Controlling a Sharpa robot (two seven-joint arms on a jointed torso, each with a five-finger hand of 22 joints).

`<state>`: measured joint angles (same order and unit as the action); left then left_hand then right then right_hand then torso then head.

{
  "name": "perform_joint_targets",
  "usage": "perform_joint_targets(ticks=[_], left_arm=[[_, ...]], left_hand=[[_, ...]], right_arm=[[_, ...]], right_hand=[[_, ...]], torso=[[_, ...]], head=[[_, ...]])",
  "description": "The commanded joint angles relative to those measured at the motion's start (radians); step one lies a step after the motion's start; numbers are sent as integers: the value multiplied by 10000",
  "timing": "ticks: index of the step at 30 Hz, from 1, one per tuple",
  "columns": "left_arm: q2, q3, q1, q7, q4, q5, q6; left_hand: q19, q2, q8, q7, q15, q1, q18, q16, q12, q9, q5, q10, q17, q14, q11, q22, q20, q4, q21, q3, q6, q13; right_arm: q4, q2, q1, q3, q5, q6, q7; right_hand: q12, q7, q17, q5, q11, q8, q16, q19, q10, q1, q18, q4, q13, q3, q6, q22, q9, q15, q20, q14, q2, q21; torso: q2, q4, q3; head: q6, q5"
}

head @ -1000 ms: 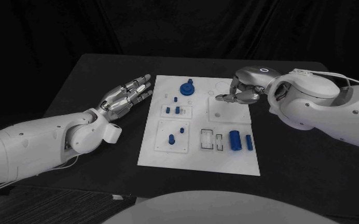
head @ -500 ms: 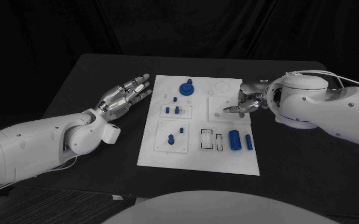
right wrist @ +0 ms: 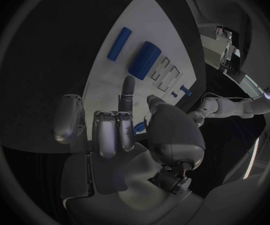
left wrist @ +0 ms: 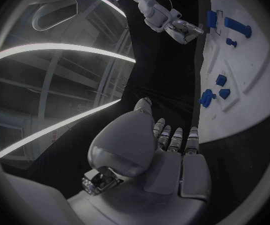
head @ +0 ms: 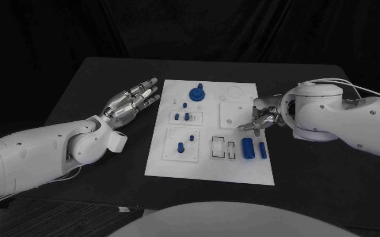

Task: Assemble the parts on the task board

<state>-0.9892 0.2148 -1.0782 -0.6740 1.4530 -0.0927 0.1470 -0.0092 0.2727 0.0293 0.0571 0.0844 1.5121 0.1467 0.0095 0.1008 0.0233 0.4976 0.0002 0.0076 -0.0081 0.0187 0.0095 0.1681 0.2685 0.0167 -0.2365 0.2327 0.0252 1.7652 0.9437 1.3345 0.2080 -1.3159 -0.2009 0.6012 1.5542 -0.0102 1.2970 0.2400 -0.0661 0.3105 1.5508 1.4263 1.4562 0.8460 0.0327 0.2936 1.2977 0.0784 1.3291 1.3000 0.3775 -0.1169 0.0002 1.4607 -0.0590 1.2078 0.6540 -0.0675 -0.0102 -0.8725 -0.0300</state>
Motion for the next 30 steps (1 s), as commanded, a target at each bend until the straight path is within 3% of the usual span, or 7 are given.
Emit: perform_joint_targets(ticks=[1, 5, 15, 30], left_arm=[[9, -11, 11, -187, 13, 6, 22], [-1, -11, 11, -158, 10, 6, 16], [54, -11, 15, -102, -20, 6, 55], [87, -11, 27, 2, -54, 6, 118]], left_hand=[[115, -30, 195, -6, 43, 129, 51, -95, 170, 108, 186, 46, -76, 81, 98, -49, 22, -165, -145, 364, 74, -59], [115, -30, 195, -6, 43, 129, 51, -95, 170, 108, 186, 46, -76, 81, 98, -49, 22, -165, -145, 364, 74, -59], [113, -37, 194, 8, 38, 132, 54, -95, 166, 106, 186, 44, -76, 81, 115, -53, 20, -167, -147, 364, 65, -60], [115, -43, 191, 23, 42, 136, 56, -95, 156, 102, 186, 42, -76, 81, 133, -49, 24, -169, -145, 364, 48, -62]], right_arm=[[85, 52, -110, 1, 179, -561, 323], [138, 119, -192, 1, 168, -626, 340], [164, 152, -297, 2, 17, -628, 355], [22, -61, -607, 2, -5, 112, 300]], right_hand=[[166, 32, 2738, 97, -10, -208, 200, -104, 1146, 30, 460, -45, 2731, -231, -69, 1658, 114, 60, 24, 1101, 57, -184], [166, 130, 2738, 99, 66, -480, 200, -93, 1146, 130, 454, -58, 2731, -312, -291, 1665, 32, 117, 69, 1101, 69, -165], [166, 212, 2738, 84, 137, -717, 200, -107, 1146, 306, 462, -75, 2731, -379, -460, 1656, -41, 174, 118, 1101, 33, -199], [166, 335, 2738, 143, 253, -988, 200, -296, 1146, 549, 540, -84, 2731, -445, -719, 1547, -58, 278, 214, 1101, 50, -600]], torso=[[0, 9, 0], [-2, 7, -4], [-1, 8, 5], [14, 9, 1]], head=[[-2, -10], [-2, -20], [-2, 42], [-2, 43]])
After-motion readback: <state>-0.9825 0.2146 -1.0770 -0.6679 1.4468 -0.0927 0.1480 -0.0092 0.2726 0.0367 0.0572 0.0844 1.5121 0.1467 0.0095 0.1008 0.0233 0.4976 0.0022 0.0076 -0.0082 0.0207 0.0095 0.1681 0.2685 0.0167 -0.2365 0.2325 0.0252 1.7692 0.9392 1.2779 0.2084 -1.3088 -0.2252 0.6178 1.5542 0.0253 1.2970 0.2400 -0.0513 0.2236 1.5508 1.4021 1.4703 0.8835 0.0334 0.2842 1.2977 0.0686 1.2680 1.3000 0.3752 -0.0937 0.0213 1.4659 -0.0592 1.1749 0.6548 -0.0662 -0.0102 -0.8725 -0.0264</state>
